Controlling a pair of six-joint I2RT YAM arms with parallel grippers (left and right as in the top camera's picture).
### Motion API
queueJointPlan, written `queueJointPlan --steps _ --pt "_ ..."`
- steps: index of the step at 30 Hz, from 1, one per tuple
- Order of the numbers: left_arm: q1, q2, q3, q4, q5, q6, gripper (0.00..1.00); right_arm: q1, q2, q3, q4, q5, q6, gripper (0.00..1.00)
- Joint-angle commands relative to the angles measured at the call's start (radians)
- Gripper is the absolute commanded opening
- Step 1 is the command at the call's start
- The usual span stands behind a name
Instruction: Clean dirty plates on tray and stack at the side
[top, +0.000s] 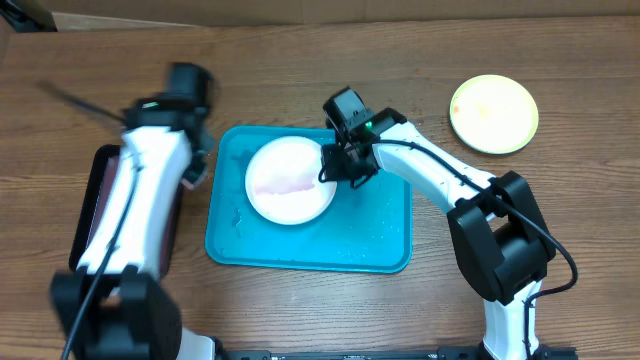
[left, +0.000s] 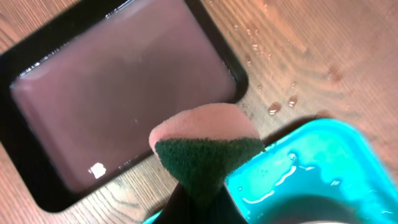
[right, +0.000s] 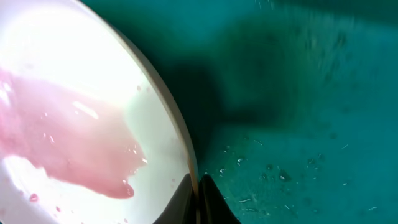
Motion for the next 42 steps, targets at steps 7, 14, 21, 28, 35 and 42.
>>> queueJointPlan --steps 7,14,21,28,35,42 --pt "0.386 0.051 -0.006 -0.013 0.425 0.271 0.04 0.082 -0.165 0.161 -0.072 0.431 -0.195 0.04" --pt "0.494 0.188 -0.019 -0.001 0.394 0.275 0.04 0.222 -0.186 0.186 -0.061 0.876 -0.359 0.04" --pt "0.547 0.325 -0.019 0.071 0.390 0.306 0.04 0.348 -0.186 0.186 0.000 1.217 -0.510 0.04" --pt "0.585 0.353 -0.019 0.078 0.391 0.305 0.12 0.395 -0.186 0.186 0.077 1.342 -0.596 0.04" --pt "0.590 0.352 -0.018 0.077 0.396 0.306 0.14 0.399 -0.186 0.186 0.089 1.346 -0.596 0.04" --pt "0.617 0.305 0.012 0.092 0.523 0.378 0.16 0.399 -0.186 0.186 0.076 1.344 -0.586 0.04"
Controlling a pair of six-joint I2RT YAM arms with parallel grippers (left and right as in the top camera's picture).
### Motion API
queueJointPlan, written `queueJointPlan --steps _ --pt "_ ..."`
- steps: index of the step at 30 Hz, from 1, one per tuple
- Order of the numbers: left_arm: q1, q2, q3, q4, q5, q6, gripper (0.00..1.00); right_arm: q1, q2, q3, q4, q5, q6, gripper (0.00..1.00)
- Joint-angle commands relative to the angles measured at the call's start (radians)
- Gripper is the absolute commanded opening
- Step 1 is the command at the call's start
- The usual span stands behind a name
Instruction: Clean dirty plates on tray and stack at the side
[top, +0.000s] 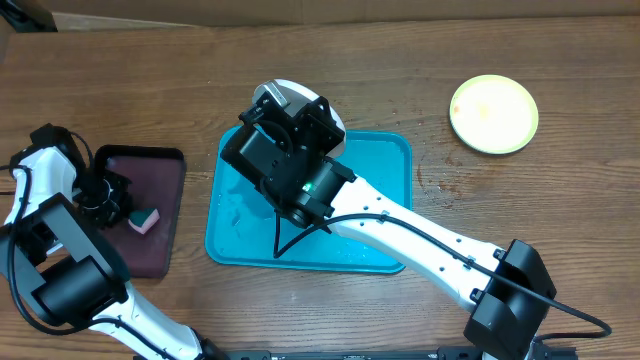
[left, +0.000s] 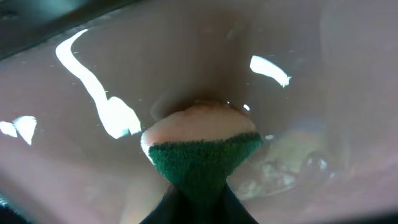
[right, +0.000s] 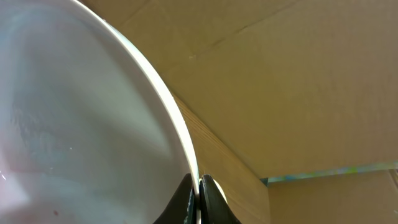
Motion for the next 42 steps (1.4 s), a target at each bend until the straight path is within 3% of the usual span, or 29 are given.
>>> queueJointPlan --steps 1,3,5,6,7,15,18,24,28,31,35,42 --pt "0.023 -0.052 0.037 0.016 0.089 0.064 0.18 0.004 -0.024 0.026 -0.003 0.026 0.009 0.04" --pt "0.026 -0.088 0.044 0.023 0.099 0.078 0.31 0.004 -0.024 0.026 -0.010 -0.008 0.009 0.04" --pt "0.026 -0.126 0.049 0.026 0.098 0.078 0.73 0.004 -0.024 0.026 -0.013 -0.058 0.010 0.04" --pt "0.026 -0.145 0.049 0.026 0.098 0.078 0.89 0.003 -0.024 0.026 -0.013 -0.081 0.014 0.04" --pt "0.026 -0.163 0.049 0.026 0.098 0.078 0.99 0.003 -0.024 0.026 -0.011 -0.097 0.034 0.04" --pt "0.026 -0.271 0.049 0.010 0.105 0.065 1.00 -0.053 -0.024 0.026 -0.017 -0.116 0.258 0.04" --pt "0.023 -0.275 0.048 -0.009 0.105 0.029 1.00 -0.108 -0.025 0.028 -0.052 -0.226 0.351 0.04" --pt "0.017 -0.275 0.046 -0.011 0.105 0.028 1.00 -0.329 -0.026 0.029 -0.128 -0.880 0.498 0.04" --pt "0.016 -0.275 0.046 -0.011 0.105 0.028 1.00 -0.541 -0.026 0.027 -0.159 -1.418 0.503 0.04" --pt "0.017 -0.275 0.046 -0.011 0.104 0.028 1.00 -0.705 -0.026 0.027 -0.191 -1.680 0.503 0.04" --pt "0.016 -0.275 0.046 -0.011 0.105 0.028 1.00 -0.902 -0.026 0.026 -0.257 -1.664 0.503 0.04" --pt "0.016 -0.275 0.046 -0.011 0.104 0.028 1.00 -1.155 -0.019 0.009 -0.308 -1.346 0.550 0.04"
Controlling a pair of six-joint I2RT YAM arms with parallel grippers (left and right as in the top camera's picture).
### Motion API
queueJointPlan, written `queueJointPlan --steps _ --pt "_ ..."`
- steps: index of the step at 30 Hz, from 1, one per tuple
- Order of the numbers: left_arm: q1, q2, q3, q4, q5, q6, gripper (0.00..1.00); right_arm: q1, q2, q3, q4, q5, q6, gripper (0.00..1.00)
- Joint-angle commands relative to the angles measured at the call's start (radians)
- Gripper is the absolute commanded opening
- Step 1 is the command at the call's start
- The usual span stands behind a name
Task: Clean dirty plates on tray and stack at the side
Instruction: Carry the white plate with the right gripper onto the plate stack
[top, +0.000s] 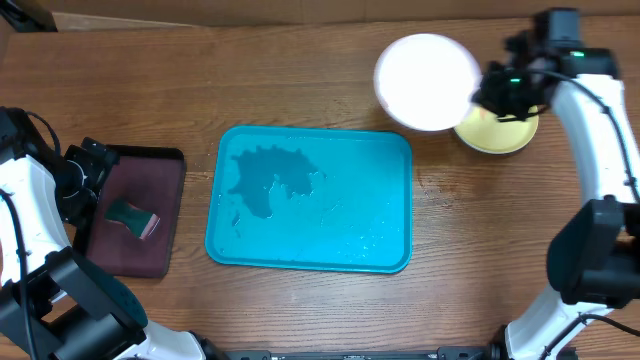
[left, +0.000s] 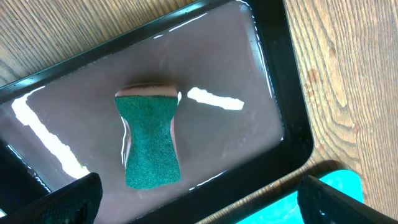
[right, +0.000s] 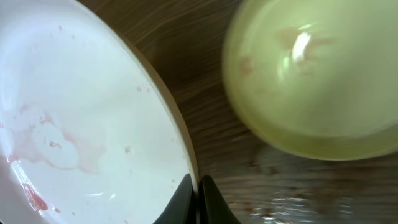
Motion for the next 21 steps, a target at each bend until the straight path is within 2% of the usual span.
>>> queueJointPlan --steps 1,5,12,15,16,18,20,21 --pt "-0.002 -0.016 0.014 0.001 0.010 -0.018 1.00 -0.071 -0.016 0.002 0.003 0.181 0.079 0.04" --pt "-0.002 -0.016 0.014 0.001 0.010 -0.018 1.00 -0.145 0.001 -0.042 0.053 0.299 0.124 0.04" --pt "-0.002 -0.016 0.014 0.001 0.010 -0.018 1.00 -0.194 0.066 -0.118 0.178 0.306 0.131 0.04" --pt "-0.002 -0.016 0.014 0.001 0.010 -0.018 1.00 -0.194 0.104 -0.118 0.208 0.287 0.131 0.08" --pt "-0.002 -0.016 0.014 0.002 0.010 -0.018 1.00 -0.192 0.114 -0.118 0.217 0.280 0.131 0.10" --pt "-0.002 -0.016 0.014 0.001 0.010 -0.018 1.00 -0.189 0.130 -0.118 0.228 0.275 0.131 0.24" --pt "-0.002 -0.016 0.014 0.001 0.010 -0.018 1.00 -0.189 0.140 -0.118 0.227 0.240 0.130 0.52" --pt "-0.002 -0.016 0.014 0.001 0.010 -0.018 1.00 -0.189 0.140 -0.118 0.225 0.219 0.125 0.56"
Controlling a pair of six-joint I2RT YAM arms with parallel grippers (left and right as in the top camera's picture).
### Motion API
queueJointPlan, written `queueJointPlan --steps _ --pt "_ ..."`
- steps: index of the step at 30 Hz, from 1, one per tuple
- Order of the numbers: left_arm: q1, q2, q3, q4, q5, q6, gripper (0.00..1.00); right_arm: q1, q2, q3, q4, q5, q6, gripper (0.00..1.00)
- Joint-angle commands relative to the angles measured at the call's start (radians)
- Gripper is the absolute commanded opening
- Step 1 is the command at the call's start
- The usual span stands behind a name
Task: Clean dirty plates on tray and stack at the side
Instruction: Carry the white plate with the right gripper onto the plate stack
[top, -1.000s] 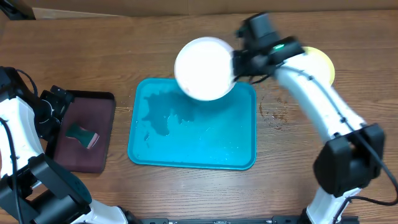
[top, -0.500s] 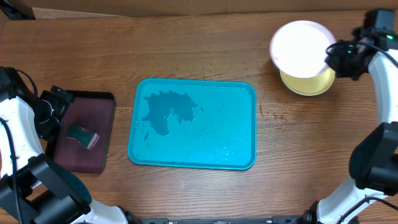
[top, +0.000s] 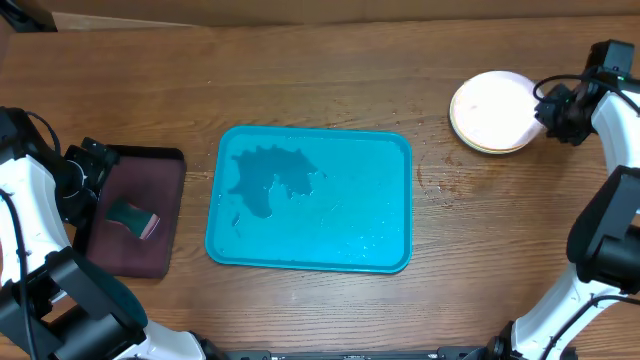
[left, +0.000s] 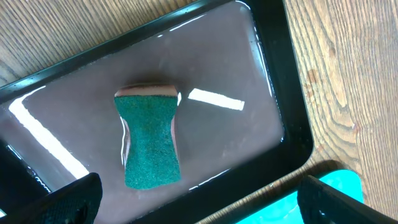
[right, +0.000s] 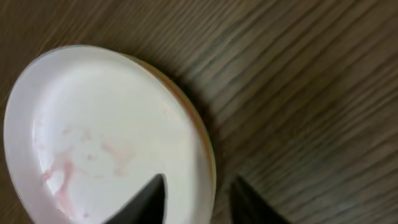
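Observation:
A white plate (top: 490, 118) with faint pink smears (right: 93, 134) lies on top of a yellow-green plate (right: 209, 163) at the table's back right. My right gripper (top: 560, 112) is open at the stack's right edge, one finger over the white plate and one over the wood (right: 198, 198), with the rim between them. The teal tray (top: 310, 266) at the middle holds only a puddle of water. My left gripper (top: 85, 165) hangs open (left: 199, 200) above a green-and-pink sponge (left: 149, 146) lying in the black tray.
The black tray (top: 140, 262) of brownish liquid sits at the left, its rim (left: 292, 118) close to the teal tray's left edge. Bare wooden table (top: 300, 80) surrounds both trays. Cardboard shows along the far edge.
My right gripper held the white plate in the air beside the yellow-green plate; now the plate rests on that plate and the gripper is open. The left arm and sponge have not moved.
My right gripper was shut on the smeared white plate's rim in the teal tray while the left held the sponge. Then the plate was raised and the sponge was in the black tray's liquid. Later the sponge lay released and the plate was at the right, now stacked.

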Motion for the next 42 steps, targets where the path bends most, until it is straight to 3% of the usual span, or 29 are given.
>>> queueJointPlan --steps 1,4,8,15,25,26,27,28,34,42 --pt "-0.002 -0.016 0.014 0.001 0.010 -0.018 1.00 0.006 0.008 -0.002 -0.002 -0.086 -0.009 0.60" --pt "-0.002 -0.016 0.014 0.002 0.010 -0.018 1.00 0.007 0.006 -0.002 -0.029 -0.359 -0.138 0.66" --pt "-0.002 -0.016 0.014 0.001 0.010 -0.018 1.00 0.025 -0.018 -0.001 -0.082 -0.463 -0.140 0.59" --pt "-0.002 -0.016 0.014 0.002 0.010 -0.018 1.00 0.101 -0.199 -0.001 -0.252 -0.455 -0.213 0.59" --pt "-0.002 -0.016 0.014 0.002 0.010 -0.018 1.00 0.316 -0.429 -0.001 -0.572 -0.277 -0.194 0.61" --pt "-0.002 -0.016 0.014 0.002 0.010 -0.018 1.00 0.348 -0.449 -0.001 -0.610 -0.277 -0.181 0.64" --pt "-0.002 -0.016 0.014 0.002 0.010 -0.018 0.99 0.376 -0.466 -0.001 -0.642 -0.277 -0.181 0.74" --pt "-0.002 -0.016 0.014 0.002 0.010 -0.018 1.00 0.405 -0.480 -0.001 -0.674 -0.274 -0.184 1.00" --pt "-0.002 -0.016 0.014 0.002 0.010 -0.018 1.00 0.546 -0.506 -0.001 -0.845 -0.266 -0.185 1.00" --pt "-0.002 -0.016 0.014 0.003 0.010 -0.018 1.00 0.620 -0.506 -0.003 -0.853 -0.317 -0.185 1.00"
